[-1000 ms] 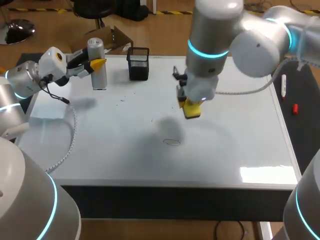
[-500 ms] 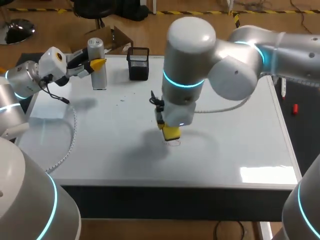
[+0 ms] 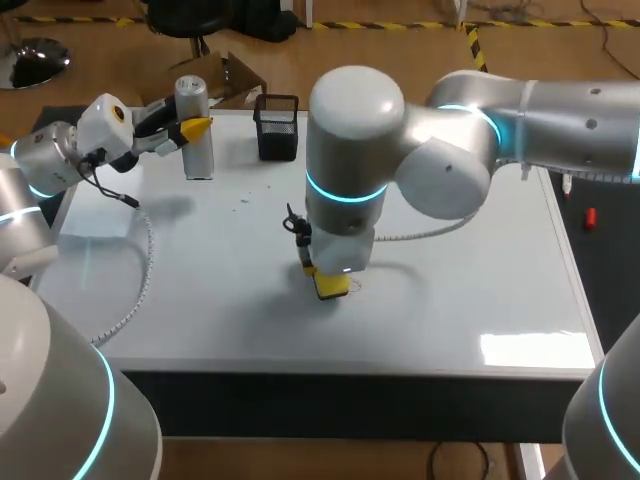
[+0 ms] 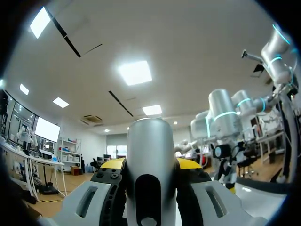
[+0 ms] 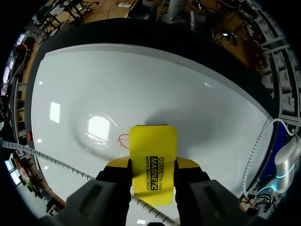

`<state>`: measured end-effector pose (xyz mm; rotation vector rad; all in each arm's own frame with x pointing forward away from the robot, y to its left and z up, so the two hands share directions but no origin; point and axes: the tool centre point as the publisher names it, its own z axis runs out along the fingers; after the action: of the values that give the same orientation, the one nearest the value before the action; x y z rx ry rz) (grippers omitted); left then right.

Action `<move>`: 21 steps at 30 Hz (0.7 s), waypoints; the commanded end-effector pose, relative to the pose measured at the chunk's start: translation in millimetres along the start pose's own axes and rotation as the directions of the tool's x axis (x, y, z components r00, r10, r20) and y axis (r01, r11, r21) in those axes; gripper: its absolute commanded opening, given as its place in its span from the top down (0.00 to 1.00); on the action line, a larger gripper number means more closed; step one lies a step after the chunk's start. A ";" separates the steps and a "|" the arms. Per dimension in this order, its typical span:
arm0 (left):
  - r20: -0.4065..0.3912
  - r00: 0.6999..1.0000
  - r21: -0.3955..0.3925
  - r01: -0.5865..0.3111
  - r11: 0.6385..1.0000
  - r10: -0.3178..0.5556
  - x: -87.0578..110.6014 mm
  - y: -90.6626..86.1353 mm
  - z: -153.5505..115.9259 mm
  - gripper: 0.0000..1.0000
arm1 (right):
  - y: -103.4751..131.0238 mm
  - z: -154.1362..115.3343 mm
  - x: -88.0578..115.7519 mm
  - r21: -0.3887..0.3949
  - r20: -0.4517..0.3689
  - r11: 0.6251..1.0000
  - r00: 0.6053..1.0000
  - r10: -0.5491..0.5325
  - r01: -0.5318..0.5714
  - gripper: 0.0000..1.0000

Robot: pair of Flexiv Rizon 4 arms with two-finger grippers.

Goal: Pick up the inspection probe, press it on each red-marked spot on the whiteboard one by one, put down the probe, pick up the eraser, and wipe off all the red marks.

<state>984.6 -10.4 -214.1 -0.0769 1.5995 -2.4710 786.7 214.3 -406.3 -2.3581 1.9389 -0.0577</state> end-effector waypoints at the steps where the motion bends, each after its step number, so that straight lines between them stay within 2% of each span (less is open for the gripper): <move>1: 0.000 1.000 0.000 -0.002 1.000 0.002 0.3 -0.9 0.3 1.00 | 1.4 7.8 -0.5 0.006 0.004 1.000 1.000 0.002 -0.002 1.00; 5: 0.000 1.000 0.000 -0.002 1.000 0.002 0.3 -0.9 0.3 1.00 | 2.6 13.0 -0.2 0.005 0.014 1.000 1.000 -0.001 0.001 1.00; 8: 0.000 1.000 0.000 -0.002 1.000 0.002 0.3 -0.9 0.3 1.00 | 2.6 16.1 0.3 0.004 0.063 1.000 0.998 -0.006 0.006 1.00; 21: 0.000 1.000 0.000 -0.002 1.000 0.002 0.3 -0.9 0.3 1.00 | 1.9 29.6 8.1 -0.018 0.045 1.000 0.999 -0.005 0.006 1.00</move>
<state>984.6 -10.4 -214.1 -0.0770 1.5995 -2.4710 787.2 208.9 -431.3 -2.3482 1.9187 0.0187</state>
